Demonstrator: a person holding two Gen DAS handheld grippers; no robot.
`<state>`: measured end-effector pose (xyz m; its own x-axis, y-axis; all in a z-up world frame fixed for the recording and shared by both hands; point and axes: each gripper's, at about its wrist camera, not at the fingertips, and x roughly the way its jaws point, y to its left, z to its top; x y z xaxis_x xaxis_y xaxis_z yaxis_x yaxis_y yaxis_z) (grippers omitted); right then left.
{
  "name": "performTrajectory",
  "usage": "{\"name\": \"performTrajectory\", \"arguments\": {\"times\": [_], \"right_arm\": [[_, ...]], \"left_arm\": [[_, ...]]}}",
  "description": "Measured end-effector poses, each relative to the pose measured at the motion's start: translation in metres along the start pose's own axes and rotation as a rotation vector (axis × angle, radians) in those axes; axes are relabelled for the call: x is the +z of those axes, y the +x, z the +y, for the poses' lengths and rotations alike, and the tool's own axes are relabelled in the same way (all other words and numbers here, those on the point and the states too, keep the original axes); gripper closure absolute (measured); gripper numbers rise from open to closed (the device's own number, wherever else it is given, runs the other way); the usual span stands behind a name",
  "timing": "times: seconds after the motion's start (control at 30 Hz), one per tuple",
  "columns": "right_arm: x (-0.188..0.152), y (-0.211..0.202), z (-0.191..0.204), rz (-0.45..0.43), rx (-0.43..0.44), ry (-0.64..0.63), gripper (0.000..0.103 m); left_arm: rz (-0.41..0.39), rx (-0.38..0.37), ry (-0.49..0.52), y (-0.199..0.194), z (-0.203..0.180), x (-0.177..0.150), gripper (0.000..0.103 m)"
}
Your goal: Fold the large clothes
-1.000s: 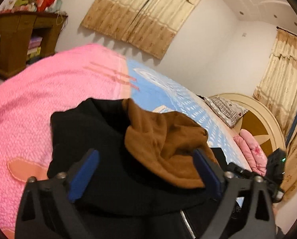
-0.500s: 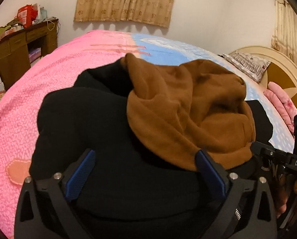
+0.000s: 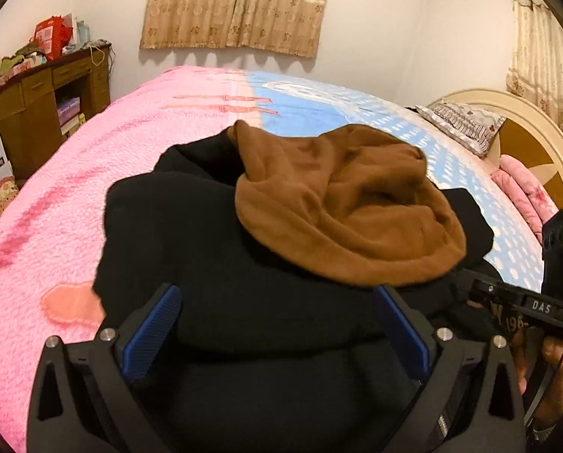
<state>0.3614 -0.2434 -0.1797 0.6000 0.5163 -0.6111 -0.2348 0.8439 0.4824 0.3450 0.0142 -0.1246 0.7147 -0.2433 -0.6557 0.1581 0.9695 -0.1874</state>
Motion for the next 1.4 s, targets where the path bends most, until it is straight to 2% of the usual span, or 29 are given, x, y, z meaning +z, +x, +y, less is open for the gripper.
{"name": "performTrajectory", "arguments": {"times": [0.1,0.27,0.53,0.7,0.97,1.13,1.27,1.4], "right_arm": [[-0.006,-0.012,0.001,-0.019,-0.015,0.004,0.043],[-0.02,-0.01,0.003,0.012,-0.047,0.0,0.04],[-0.025,-0.012,-0.008,0.013,-0.031,0.034,0.039],[-0.032,-0.032,-0.005,-0.002,-0.038,0.027,0.039],[-0.068,-0.08,0.002,-0.013,-0.027,0.005,0.039],[-0.1,-0.103,-0.006,-0.001,-0.064,-0.004,0.038],[-0.119,-0.121,-0.011,-0.011,-0.085,-0.017,0.038],[-0.136,-0.131,-0.011,-0.012,-0.101,-0.063,0.038]], "left_arm": [[-0.013,0.008,0.017,-0.006,-0.004,-0.003,0.0],[0.005,0.034,0.014,0.005,-0.007,-0.006,0.0],[0.065,0.055,-0.024,0.02,0.0,-0.019,0.0],[0.052,0.027,-0.025,-0.003,-0.002,-0.023,0.0],[0.021,0.015,-0.01,-0.044,-0.005,-0.037,0.0],[0.037,0.031,0.019,-0.057,-0.005,-0.057,0.0],[0.038,0.029,0.011,-0.075,0.003,-0.078,0.0],[0.03,0.06,0.002,-0.089,0.014,-0.096,0.0]]}}
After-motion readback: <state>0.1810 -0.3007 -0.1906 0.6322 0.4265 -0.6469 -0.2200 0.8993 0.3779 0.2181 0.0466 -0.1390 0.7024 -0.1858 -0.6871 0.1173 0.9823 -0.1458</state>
